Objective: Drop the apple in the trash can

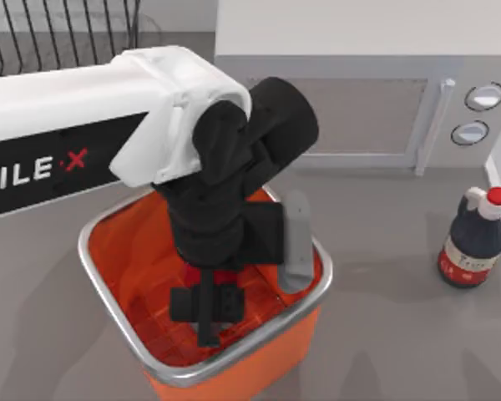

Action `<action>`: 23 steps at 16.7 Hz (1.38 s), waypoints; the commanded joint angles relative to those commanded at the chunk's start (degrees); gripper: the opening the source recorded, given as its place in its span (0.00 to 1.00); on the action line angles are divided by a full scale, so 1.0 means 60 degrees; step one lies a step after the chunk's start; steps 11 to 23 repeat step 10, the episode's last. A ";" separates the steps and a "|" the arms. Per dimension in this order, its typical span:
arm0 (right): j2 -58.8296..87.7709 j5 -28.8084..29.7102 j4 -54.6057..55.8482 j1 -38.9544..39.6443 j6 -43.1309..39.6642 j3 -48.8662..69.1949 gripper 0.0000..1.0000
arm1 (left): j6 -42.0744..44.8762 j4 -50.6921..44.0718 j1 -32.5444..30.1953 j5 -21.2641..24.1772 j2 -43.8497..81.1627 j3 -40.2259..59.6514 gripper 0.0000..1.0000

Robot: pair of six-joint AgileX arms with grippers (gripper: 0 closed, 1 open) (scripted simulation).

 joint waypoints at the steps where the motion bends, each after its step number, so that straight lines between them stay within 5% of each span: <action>1: 0.0000 0.0000 0.0000 0.0000 0.0000 0.0000 1.00 | 0.0000 0.0000 0.0000 0.0000 0.0000 0.0000 0.75; 5: 0.0000 0.0000 0.0000 0.0000 0.0000 0.0000 1.00 | 0.0000 0.0000 0.0000 0.0000 0.0000 0.0000 1.00; 23: 0.0000 0.0000 0.0000 0.0000 0.0000 0.0000 1.00 | 0.0000 0.0000 0.0000 0.0000 0.0000 0.0000 1.00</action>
